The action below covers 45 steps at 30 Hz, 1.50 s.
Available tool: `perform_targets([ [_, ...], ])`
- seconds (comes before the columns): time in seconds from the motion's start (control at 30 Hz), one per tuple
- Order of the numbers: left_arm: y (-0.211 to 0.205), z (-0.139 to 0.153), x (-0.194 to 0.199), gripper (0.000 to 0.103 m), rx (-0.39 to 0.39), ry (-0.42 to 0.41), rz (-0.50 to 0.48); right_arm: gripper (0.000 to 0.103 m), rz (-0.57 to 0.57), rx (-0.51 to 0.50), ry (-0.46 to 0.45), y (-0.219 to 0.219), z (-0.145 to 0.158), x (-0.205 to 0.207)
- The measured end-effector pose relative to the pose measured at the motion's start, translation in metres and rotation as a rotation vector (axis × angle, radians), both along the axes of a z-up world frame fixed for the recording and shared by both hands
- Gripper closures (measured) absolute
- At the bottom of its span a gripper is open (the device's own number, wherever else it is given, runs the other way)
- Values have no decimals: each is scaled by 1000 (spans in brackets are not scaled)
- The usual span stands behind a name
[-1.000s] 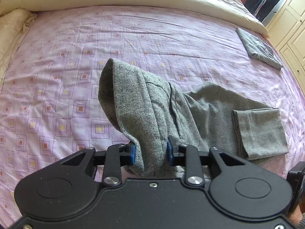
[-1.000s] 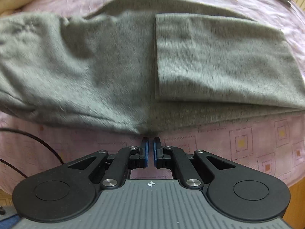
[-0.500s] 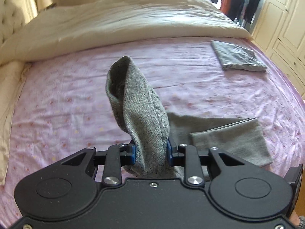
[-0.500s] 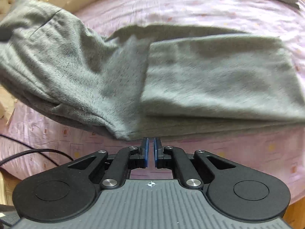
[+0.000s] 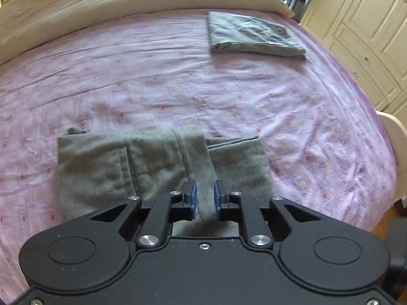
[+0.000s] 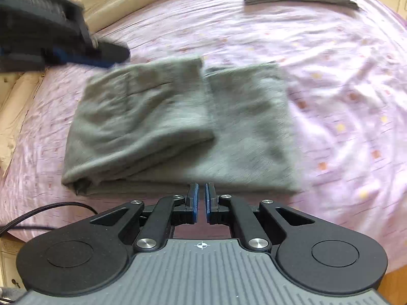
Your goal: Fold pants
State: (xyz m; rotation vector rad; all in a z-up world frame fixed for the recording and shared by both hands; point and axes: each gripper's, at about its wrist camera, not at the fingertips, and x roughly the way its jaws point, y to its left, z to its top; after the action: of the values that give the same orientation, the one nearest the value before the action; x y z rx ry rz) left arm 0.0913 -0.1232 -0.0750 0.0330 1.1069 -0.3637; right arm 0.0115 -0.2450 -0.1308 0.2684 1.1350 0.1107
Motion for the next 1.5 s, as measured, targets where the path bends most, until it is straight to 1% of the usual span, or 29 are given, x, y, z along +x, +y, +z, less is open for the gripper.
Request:
perform_targets([
  [0.07, 16, -1, -5, 78, 38, -5, 43, 87, -12, 37, -45, -11, 4, 3],
  [0.13, 38, -6, -7, 78, 95, 13, 98, 69, -33, 80, -95, -20, 5, 11],
  [0.2, 65, -15, -7, 74, 147, 53, 164, 67, -34, 102, -105, -21, 5, 25],
  [0.3, 108, -29, -9, 73, 198, 126, 283, 65, -4, 169, -68, -22, -5, 55],
  [0.37, 135, -36, -11, 73, 205, 171, 365, 63, 5, 198, -26, -19, -15, 71],
  [0.4, 146, -39, -12, 73, 207, 189, 403, 58, 8, 202, -4, -18, -21, 79],
  [0.43, 157, -41, -14, 73, 209, 205, 436, 49, 15, 195, 24, -15, -25, 86],
  [0.47, 166, -43, -15, 73, 210, 217, 464, 44, 22, 188, 40, -14, -30, 91],
  [0.5, 173, -44, -17, 73, 210, 227, 484, 33, 25, 182, 54, -12, -35, 96],
  [0.53, 180, -45, -18, 73, 209, 236, 500, 29, 25, 175, 67, -10, -40, 98],
  [0.57, 185, -46, -19, 73, 209, 242, 511, 29, 23, 172, 77, -9, -44, 100],
  [0.63, 192, -47, -20, 72, 206, 252, 520, 25, 21, 182, 79, -7, -48, 101],
  [0.7, 196, -50, -19, 64, 205, 259, 522, 23, 28, 189, 69, -3, -46, 101],
  [0.8, 202, -55, -16, 63, 201, 269, 529, 23, 71, 181, 105, 9, -46, 109],
  [0.87, 206, -58, -14, 63, 188, 278, 528, 29, 76, 165, 125, 14, -44, 111],
  [0.9, 207, -59, -13, 63, 183, 280, 525, 43, 65, 165, 140, 16, -43, 113],
  [0.93, 207, -60, -12, 63, 180, 281, 521, 66, 56, 169, 150, 17, -42, 114],
  [0.97, 208, -61, -11, 63, 179, 280, 516, 74, 46, 162, 152, 19, -39, 115],
  [1.0, 208, -62, -10, 63, 178, 279, 512, 85, 40, 147, 141, 22, -33, 115],
  [1.07, 209, -66, -7, 63, 172, 280, 503, 87, 50, 150, 100, 28, -13, 110],
  [1.2, 210, -74, -1, 63, 167, 295, 486, 88, 83, 277, -22, 32, 52, 93],
  [1.23, 209, -75, 0, 63, 163, 296, 481, 88, 79, 289, -44, 30, 67, 87],
  [1.27, 208, -75, 1, 63, 157, 295, 476, 88, 76, 280, -68, 26, 79, 82],
  [1.33, 204, -75, 3, 63, 149, 293, 460, 88, 47, 224, -110, 13, 96, 72],
  [1.4, 196, -74, 5, 63, 146, 287, 436, 88, 6, 152, -100, -7, 93, 67],
  [1.47, 186, -73, 7, 63, 150, 280, 405, 88, -39, 58, -60, -24, 71, 64],
  [1.5, 180, -72, 7, 63, 154, 275, 388, 88, -61, 5, -24, -33, 52, 65],
])
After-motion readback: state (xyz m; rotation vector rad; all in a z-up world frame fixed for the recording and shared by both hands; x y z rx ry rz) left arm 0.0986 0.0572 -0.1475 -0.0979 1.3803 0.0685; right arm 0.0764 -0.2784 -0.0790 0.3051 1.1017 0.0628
